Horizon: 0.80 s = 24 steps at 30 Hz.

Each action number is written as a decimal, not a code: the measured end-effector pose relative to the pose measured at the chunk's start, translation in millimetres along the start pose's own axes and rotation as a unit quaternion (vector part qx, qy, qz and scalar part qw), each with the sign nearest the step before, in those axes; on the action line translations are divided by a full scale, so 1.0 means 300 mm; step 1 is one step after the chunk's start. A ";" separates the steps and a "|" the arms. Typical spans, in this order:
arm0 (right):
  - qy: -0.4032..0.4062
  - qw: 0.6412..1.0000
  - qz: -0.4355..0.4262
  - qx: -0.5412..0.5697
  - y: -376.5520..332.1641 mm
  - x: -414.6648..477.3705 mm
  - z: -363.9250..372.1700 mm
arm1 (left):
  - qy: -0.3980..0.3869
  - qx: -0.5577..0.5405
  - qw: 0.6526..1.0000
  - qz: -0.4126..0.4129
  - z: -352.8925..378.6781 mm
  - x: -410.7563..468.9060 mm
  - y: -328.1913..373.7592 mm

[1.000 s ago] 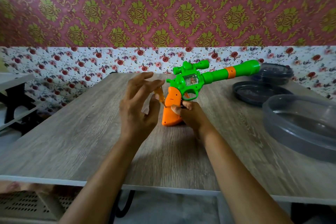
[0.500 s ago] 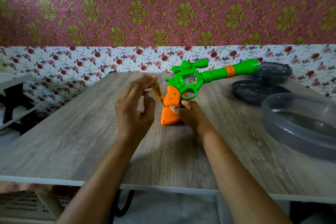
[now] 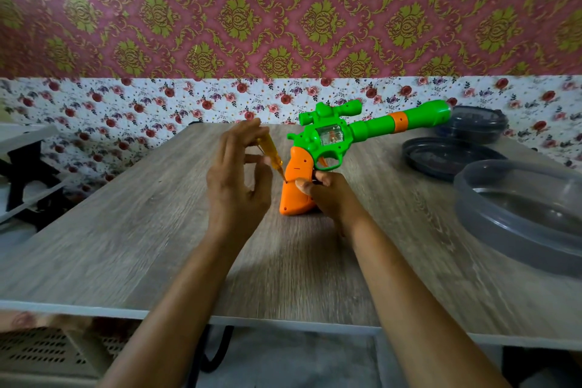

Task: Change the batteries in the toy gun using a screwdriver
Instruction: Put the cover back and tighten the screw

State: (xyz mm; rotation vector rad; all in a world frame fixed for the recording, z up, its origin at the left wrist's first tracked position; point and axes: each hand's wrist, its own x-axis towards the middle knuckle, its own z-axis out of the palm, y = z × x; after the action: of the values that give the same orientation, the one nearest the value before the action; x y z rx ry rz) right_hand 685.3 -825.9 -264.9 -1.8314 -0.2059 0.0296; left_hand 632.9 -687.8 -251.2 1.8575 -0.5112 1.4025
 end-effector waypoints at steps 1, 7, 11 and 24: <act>-0.001 1.000 -0.002 -0.005 -0.001 0.001 0.000 | -0.010 -0.001 1.000 0.005 0.002 0.001 -0.001; 0.001 1.000 -0.005 -0.014 -0.001 0.000 0.000 | 0.028 0.005 1.000 0.014 -0.001 0.001 -0.004; 0.000 1.000 -0.005 -0.016 -0.002 0.002 0.000 | 0.021 0.007 1.000 0.015 0.000 0.001 -0.005; -0.007 1.000 -0.006 -0.022 -0.002 0.001 -0.001 | 0.023 0.046 0.998 0.047 -0.004 0.001 -0.001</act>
State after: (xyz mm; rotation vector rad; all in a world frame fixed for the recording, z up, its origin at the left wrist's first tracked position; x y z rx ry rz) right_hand 685.5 -826.1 -264.4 -1.8745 -0.2289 0.0305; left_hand 632.5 -686.6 -251.0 1.8916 -0.5246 1.5510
